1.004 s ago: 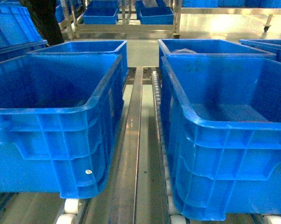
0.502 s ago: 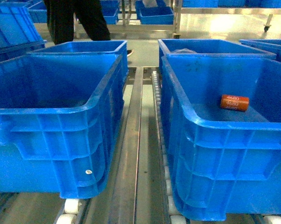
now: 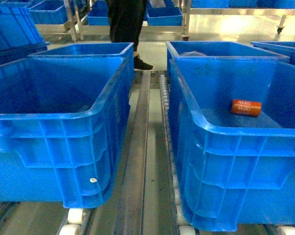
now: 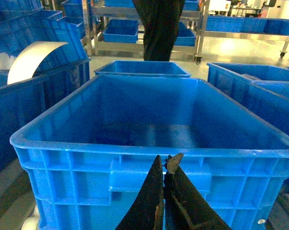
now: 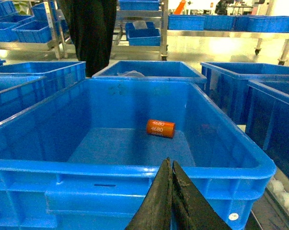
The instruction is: Sort blue parts and orange caps into right shelf containers
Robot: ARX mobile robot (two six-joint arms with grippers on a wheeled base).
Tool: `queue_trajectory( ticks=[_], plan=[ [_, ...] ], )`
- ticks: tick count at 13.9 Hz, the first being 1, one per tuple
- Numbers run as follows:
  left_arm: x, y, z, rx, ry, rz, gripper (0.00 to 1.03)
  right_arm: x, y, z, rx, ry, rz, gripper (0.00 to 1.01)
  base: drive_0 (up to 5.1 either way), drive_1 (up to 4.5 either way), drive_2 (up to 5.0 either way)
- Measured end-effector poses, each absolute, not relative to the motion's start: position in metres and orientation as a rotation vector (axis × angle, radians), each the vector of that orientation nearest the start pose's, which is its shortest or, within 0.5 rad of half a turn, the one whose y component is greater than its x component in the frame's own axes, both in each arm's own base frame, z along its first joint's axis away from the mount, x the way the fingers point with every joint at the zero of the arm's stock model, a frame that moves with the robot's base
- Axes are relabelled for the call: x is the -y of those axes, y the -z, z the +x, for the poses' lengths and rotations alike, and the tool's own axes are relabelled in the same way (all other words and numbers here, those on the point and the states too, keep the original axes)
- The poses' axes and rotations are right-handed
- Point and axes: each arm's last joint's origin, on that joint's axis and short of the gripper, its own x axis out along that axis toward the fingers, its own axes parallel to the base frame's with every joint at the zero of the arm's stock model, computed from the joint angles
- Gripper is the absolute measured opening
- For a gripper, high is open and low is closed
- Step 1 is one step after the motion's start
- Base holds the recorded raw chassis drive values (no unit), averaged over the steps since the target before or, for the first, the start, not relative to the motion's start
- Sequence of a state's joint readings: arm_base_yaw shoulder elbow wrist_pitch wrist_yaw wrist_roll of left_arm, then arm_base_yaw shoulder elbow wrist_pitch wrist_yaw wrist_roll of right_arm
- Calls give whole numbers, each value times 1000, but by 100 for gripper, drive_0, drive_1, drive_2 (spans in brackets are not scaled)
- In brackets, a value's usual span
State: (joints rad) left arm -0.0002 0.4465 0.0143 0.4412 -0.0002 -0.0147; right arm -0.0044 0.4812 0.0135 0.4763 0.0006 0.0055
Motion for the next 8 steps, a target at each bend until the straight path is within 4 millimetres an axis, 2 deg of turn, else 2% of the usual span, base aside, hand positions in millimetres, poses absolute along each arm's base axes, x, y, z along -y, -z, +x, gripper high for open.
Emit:
queue_trajectory(
  ticks=[8],
  plan=[
    [0, -171, 113, 15, 0, -14, 2, 1, -171, 114, 17, 5, 5, 2, 0, 0, 0]
  ],
)
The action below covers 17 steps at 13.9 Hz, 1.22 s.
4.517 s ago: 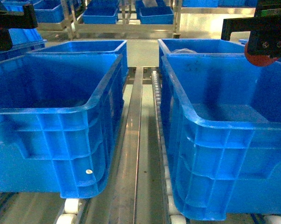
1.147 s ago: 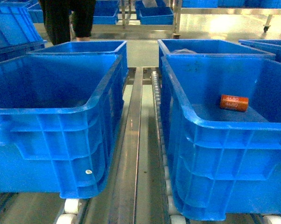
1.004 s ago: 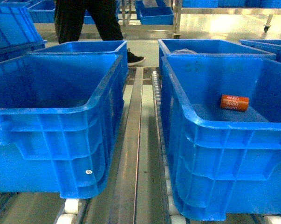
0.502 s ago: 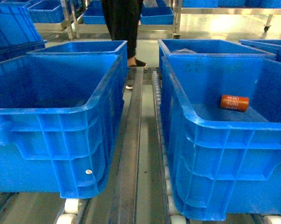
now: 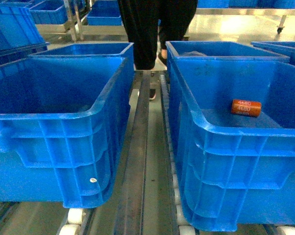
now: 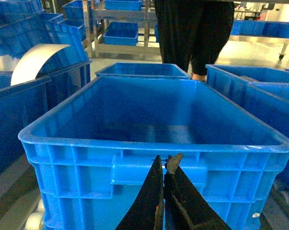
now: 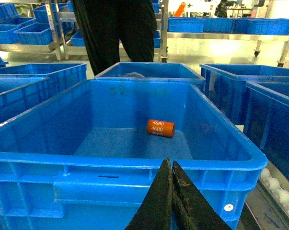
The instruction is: Sort blue parts and orange caps into right shelf containers
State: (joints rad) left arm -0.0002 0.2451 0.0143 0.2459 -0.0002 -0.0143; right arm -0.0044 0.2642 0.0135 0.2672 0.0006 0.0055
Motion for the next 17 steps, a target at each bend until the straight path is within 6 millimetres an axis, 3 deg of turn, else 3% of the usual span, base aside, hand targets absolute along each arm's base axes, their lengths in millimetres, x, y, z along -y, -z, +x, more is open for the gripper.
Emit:
queue_trajectory(
  ticks=[3, 6, 8, 13, 15, 17],
  plan=[
    [0, -169, 97, 13, 0, -13, 2, 0, -164, 101, -39, 1, 5, 2, 0, 0, 0],
    [0, -168, 97, 4, 1, -10, 2, 0, -168, 97, 7, -1, 6, 2, 0, 0, 0],
    [0, -167, 97, 0, 1, -11, 22, 0, -168, 97, 6, 0, 4, 25, 0, 0, 0],
    [0, -167, 97, -1, 1, -11, 48, 0, -167, 97, 5, 0, 4, 49, 0, 0, 0],
    [0, -167, 97, -1, 1, -11, 78, 0, -167, 97, 5, 0, 4, 81, 0, 0, 0],
    [0, -167, 97, -1, 1, -10, 86, 0, -167, 97, 5, 0, 4, 88, 0, 0, 0]
  ],
)
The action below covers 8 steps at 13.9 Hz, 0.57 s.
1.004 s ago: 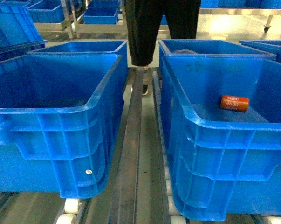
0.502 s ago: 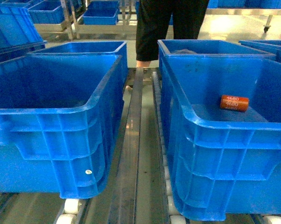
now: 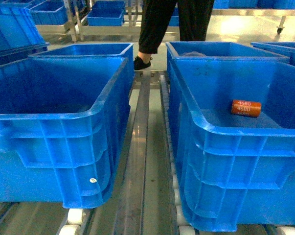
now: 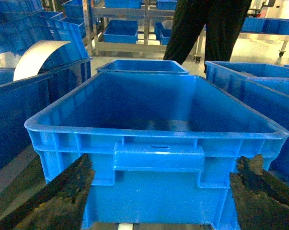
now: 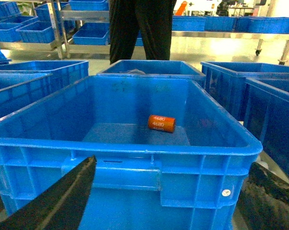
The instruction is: Sort blue parts and orange caps into right shelf containers
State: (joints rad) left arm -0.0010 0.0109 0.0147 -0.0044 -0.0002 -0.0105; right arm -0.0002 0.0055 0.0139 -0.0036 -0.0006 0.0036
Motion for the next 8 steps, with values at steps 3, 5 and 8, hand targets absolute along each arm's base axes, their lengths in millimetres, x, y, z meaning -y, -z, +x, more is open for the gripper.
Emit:
queue_trajectory(
  ticks=[3, 5, 8],
  plan=[
    [0, -167, 97, -1, 1, -9, 98, 0, -168, 97, 5, 0, 4, 98, 0, 0, 0],
    [0, -167, 97, -1, 1, -9, 98, 0, -167, 97, 5, 0, 4, 98, 0, 0, 0],
    [0, -167, 97, -1, 1, -9, 98, 0, -167, 97, 5, 0, 4, 98, 0, 0, 0]
  ],
)
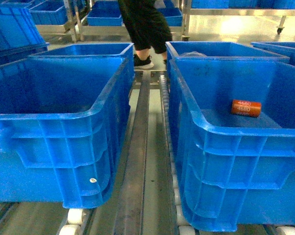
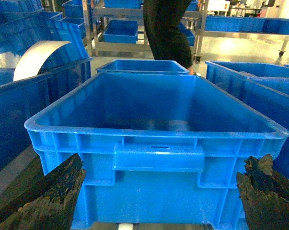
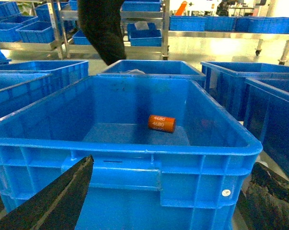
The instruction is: Sort blue parts and orange caps into right shelf containers
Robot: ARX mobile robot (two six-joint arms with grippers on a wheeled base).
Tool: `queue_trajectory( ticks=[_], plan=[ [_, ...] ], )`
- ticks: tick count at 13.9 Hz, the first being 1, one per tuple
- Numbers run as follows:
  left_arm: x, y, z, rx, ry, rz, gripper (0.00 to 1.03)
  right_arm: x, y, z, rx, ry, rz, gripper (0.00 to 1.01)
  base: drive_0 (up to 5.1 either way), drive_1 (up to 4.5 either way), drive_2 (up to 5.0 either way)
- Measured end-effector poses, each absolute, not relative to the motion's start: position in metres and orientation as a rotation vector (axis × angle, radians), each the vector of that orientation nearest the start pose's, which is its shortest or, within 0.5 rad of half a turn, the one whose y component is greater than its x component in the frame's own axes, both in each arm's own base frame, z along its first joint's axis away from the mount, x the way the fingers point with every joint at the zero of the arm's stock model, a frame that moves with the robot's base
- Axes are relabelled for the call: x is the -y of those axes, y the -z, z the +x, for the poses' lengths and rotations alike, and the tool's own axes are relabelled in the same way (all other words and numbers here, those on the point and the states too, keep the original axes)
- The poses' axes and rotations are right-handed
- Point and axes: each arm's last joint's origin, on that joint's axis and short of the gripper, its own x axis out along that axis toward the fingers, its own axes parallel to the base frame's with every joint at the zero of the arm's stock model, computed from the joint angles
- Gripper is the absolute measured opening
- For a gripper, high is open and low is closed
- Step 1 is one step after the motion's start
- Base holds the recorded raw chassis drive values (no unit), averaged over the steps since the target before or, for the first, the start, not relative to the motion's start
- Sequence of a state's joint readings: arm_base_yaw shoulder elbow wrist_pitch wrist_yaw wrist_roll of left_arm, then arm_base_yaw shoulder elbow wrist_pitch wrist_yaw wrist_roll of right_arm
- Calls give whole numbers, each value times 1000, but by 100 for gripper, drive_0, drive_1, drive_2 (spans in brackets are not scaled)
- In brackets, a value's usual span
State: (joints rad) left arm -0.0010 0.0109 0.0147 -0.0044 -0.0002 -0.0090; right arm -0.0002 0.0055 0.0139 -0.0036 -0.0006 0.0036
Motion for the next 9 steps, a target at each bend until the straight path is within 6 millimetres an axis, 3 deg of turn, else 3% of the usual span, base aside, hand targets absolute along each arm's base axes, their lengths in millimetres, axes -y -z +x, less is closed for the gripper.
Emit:
queue_trajectory(
  ticks=[9],
  plan=[
    [0, -167, 97, -1, 1, -9, 98, 0, -167, 97, 5, 0, 4, 98, 0, 0, 0]
  ],
)
